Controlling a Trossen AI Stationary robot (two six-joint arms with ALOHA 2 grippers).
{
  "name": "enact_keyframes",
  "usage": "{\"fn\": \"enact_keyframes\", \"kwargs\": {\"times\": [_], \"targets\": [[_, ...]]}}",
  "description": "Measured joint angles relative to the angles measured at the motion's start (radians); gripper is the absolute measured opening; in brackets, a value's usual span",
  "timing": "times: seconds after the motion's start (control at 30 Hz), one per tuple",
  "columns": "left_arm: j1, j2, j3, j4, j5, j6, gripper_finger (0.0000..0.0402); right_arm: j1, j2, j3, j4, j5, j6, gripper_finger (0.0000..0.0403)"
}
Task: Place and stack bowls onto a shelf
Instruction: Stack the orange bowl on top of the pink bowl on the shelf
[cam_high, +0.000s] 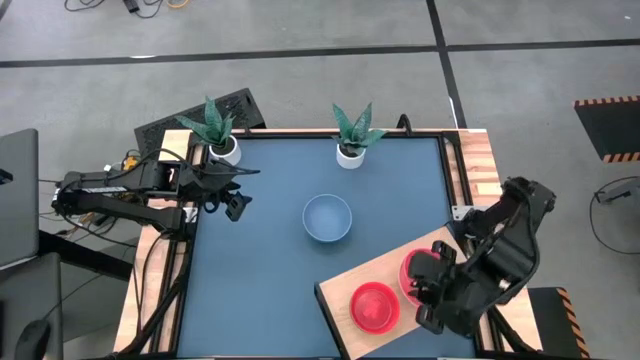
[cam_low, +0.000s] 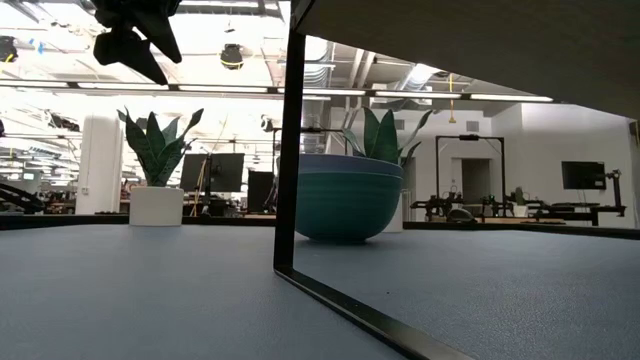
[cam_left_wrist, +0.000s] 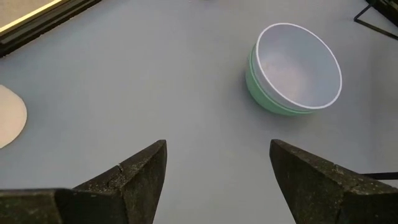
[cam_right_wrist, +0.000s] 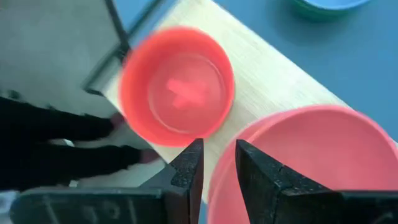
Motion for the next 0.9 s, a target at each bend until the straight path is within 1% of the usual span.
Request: {"fn": "enact_keyframes", "kwargs": {"times": [0.17, 0.27, 0.63, 0.7, 0.83, 0.9], "targets": [[0.000, 0.000, 0.000, 0.000, 0.000, 0.000, 0.0269, 0.010, 0.035, 0.000, -0.070, 0.001, 0.054, 0.0118], [0.000, 0.000, 0.000, 0.000, -0.001, 0.000, 0.0269, 0.009, 0.052, 0.000, -0.075, 0.000, 0.061, 0.0118], [0.000, 0.000, 0.000, 0.000, -0.001, 0.000, 0.0269, -0.007, 0.025, 0.009, -0.068, 0.008, 0.073, 0.0118], [0.000, 0.000, 0.000, -0.001, -0.001, 0.002, 0.0269, -0.006, 0.019, 0.021, -0.066, 0.036, 0.076, 0.0118], [0.000, 0.000, 0.000, -0.003, -0.002, 0.008, 0.0269, 0.006, 0.013, 0.029, -0.056, 0.162, 0.083, 0.0118], [0.000, 0.000, 0.000, -0.003, -0.003, 0.008, 0.0269, 0.015, 0.014, 0.020, -0.067, 0.207, 0.117, 0.0118]]}}
